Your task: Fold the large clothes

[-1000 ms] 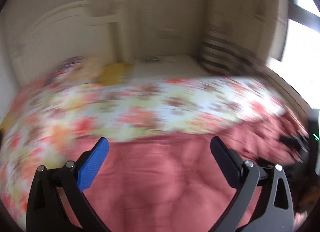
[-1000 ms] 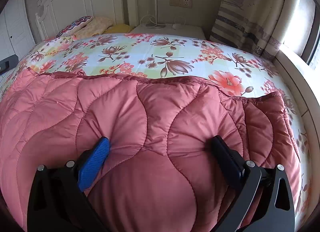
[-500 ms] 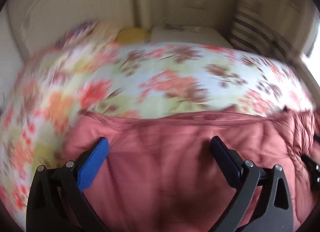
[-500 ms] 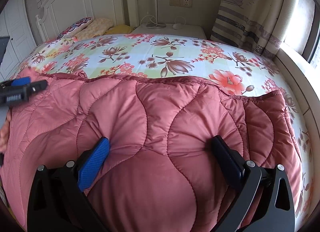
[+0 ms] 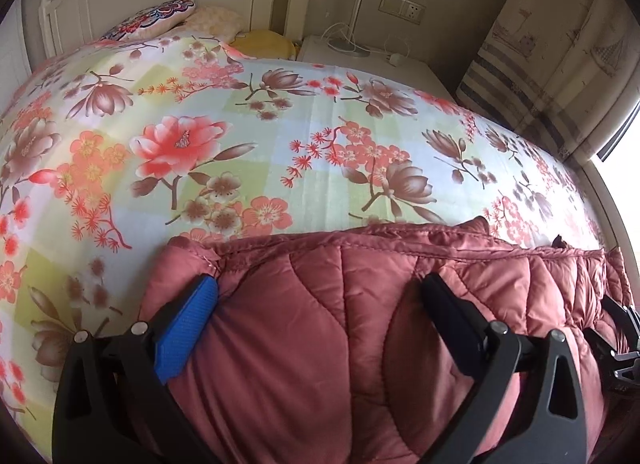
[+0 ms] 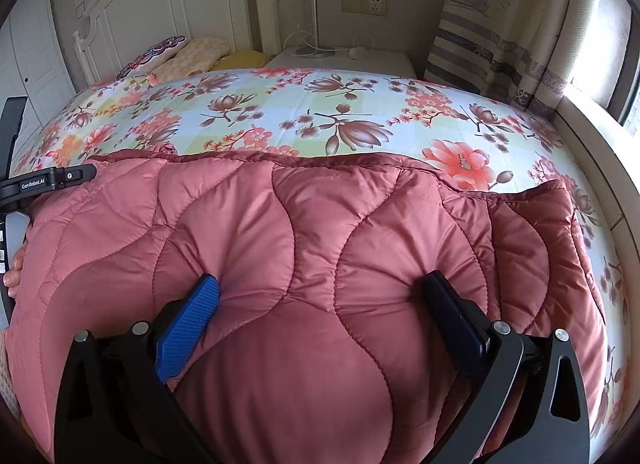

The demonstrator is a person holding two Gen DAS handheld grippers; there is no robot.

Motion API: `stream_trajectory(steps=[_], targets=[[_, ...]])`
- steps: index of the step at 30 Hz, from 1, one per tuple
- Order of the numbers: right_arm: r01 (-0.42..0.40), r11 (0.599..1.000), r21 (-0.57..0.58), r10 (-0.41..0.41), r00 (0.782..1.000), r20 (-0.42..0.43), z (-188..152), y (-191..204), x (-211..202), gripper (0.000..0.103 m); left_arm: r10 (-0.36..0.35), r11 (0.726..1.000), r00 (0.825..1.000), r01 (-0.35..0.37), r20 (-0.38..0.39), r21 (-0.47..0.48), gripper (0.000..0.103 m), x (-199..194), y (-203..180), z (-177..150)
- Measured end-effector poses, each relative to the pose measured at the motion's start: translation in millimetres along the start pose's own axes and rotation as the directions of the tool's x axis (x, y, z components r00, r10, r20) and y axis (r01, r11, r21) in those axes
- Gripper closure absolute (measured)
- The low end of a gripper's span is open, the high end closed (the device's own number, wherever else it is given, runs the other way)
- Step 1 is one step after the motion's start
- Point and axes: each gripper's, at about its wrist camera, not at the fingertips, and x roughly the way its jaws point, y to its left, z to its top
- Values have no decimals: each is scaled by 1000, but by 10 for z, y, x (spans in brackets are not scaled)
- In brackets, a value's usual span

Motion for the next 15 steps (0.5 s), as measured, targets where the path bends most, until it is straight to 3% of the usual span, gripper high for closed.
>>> stream_trajectory(steps=[4,7,9,10,12,15], targets=[[7,1000,15,-7,1000,30,-6,-39,-171,5,139,989,985,-142,102,28,2,-381,-194,-105],[-42,999,3,41,994,100,-94,87,-519,5,31,994,982,-51,186,101,2,-825,-484,-305],[-67,997,-48,73,988,134,-176,242,-717,5,-38,981,975,-5,221,192,2,-1042,-774,-513],[-85,992,-88,97,986,138,-238,351,-796,5,-44,969,973,-14,227,248,2,-1068,-907,-614],[-121,980,-158,140,983,119,-363,510,-828,5,10,943,975,-83,222,322,2,-952,-1124,-789],[-111,971,-213,123,991,44,-577,675,-559,4,79,922,986,-128,145,365,2,-576,-1224,-955]])
